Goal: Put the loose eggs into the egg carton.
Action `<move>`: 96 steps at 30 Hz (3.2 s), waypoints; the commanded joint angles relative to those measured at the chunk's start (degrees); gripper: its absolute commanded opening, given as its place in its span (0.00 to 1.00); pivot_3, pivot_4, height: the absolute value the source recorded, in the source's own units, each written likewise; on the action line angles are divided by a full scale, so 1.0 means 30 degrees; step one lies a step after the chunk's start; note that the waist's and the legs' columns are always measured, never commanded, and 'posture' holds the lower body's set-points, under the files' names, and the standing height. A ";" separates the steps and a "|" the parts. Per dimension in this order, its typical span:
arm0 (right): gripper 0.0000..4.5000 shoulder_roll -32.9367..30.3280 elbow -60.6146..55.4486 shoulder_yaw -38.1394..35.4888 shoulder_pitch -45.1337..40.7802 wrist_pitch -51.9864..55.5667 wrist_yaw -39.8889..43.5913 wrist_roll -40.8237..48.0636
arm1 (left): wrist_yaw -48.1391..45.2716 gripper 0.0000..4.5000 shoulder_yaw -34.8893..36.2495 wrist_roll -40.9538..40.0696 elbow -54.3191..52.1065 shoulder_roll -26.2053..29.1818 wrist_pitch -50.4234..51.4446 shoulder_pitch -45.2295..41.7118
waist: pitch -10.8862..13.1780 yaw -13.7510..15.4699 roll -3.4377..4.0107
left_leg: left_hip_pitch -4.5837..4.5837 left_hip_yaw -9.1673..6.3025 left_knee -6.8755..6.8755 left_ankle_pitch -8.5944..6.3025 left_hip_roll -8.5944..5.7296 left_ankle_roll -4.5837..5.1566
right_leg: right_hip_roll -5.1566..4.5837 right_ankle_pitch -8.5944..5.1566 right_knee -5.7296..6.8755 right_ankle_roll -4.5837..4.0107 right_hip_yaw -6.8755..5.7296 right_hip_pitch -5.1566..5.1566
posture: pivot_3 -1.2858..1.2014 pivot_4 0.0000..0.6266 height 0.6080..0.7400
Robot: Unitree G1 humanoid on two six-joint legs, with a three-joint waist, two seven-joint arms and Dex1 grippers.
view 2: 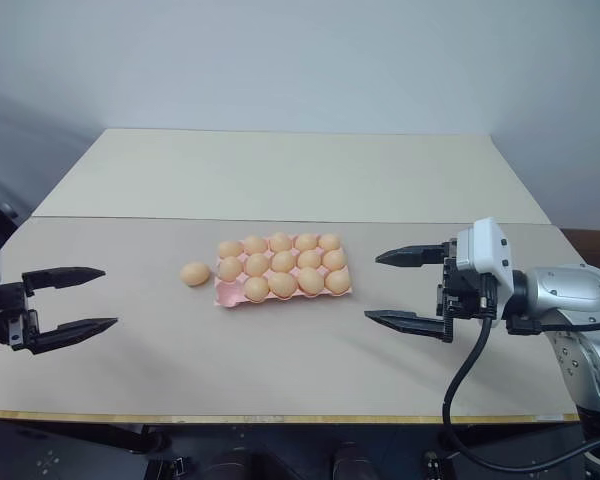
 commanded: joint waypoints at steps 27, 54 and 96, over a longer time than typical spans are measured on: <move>1.00 -0.0196 -0.1721 -0.1070 0.0476 -0.0141 -0.0753 0.0482 | 0.5803 0.99 -0.9973 0.8291 1.7349 -0.7172 -0.8088 -1.3965 | -0.0007 0.0406 -0.0009 | -0.0022 -0.0013 0.0005 0.0002 -0.0027 0.0002 | 0.0006 0.0015 0.0011 0.0003 -0.0002 -0.0003 | 0.52 0.24 1.00; 1.00 -0.0108 -0.1813 -0.0748 0.0270 -0.0295 -0.1305 0.0429 | -0.0416 0.49 -1.0411 0.5732 1.2224 -0.6241 -0.6516 -1.2946 | -0.0014 0.0451 -0.0004 | -0.0023 -0.0018 0.0008 0.0002 -0.0027 0.0000 | 0.0000 0.0017 0.0018 0.0010 -0.0006 0.0008 | 0.52 0.24 1.00; 1.00 0.0387 0.0072 0.0153 0.0054 -0.1441 -0.0488 -0.0431 | 0.0724 0.99 -0.0250 -0.0205 -0.1771 -0.0248 0.1266 -0.1345 | -0.0012 -0.0025 -0.0003 | -0.0002 -0.0016 0.0009 0.0001 -0.0002 0.0001 | -0.0003 0.0011 0.0008 0.0011 -0.0006 0.0011 | 0.52 0.24 1.00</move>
